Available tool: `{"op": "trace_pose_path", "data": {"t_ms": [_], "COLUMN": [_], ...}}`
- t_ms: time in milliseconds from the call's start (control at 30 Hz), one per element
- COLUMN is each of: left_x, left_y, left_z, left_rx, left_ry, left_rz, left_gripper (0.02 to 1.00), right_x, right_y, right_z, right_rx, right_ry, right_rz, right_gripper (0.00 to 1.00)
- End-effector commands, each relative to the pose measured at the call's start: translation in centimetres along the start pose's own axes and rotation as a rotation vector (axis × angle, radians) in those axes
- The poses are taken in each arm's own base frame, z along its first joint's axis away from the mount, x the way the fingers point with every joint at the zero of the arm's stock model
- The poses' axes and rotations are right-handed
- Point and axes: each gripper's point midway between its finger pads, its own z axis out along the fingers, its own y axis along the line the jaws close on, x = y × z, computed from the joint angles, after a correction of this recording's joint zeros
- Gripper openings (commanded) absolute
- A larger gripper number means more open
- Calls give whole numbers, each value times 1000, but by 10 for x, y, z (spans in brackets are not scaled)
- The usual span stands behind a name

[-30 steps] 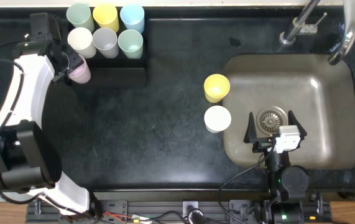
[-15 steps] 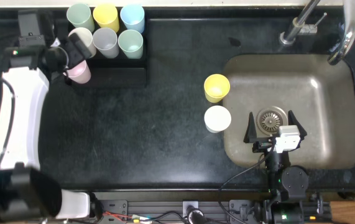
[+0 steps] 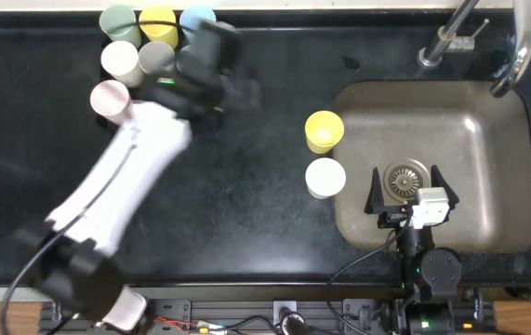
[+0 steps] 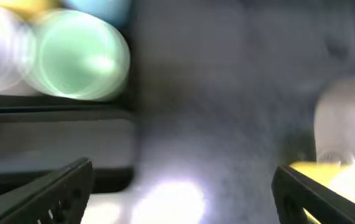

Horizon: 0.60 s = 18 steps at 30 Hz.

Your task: Store Cups

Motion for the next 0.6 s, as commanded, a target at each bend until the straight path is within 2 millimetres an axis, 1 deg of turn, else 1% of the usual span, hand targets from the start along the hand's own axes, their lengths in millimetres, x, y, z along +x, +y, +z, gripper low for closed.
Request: {"op": "trace_pose_path", "data": {"t_ms": [33,167,267,433,533,600], "left_x": [14,32,39,52,58,62], "left_y": [-42,-74,-91,-103,-106,-105], "left_z": [15,17,14,11,9,9], "left_rx": [1,37,64,78,81,73], "left_ry": [9,21,14,36,47,64], "left_rz": [116,181,241,288,302,309], "left_gripper": [939,939,939,939,941,939], "right_x": [4,4,4,4,4,4], "right_y": [2,2,2,2,2,2], "right_z": [0,0,0,0,0,0], "right_rx": [-10,-10,-10,-10,-10,-10], "right_ry": [0,0,0,0,0,0], "right_rz": [-4,-4,-4,-4,-4,-4], "right_gripper": [998,998,998,996,996,998]}}
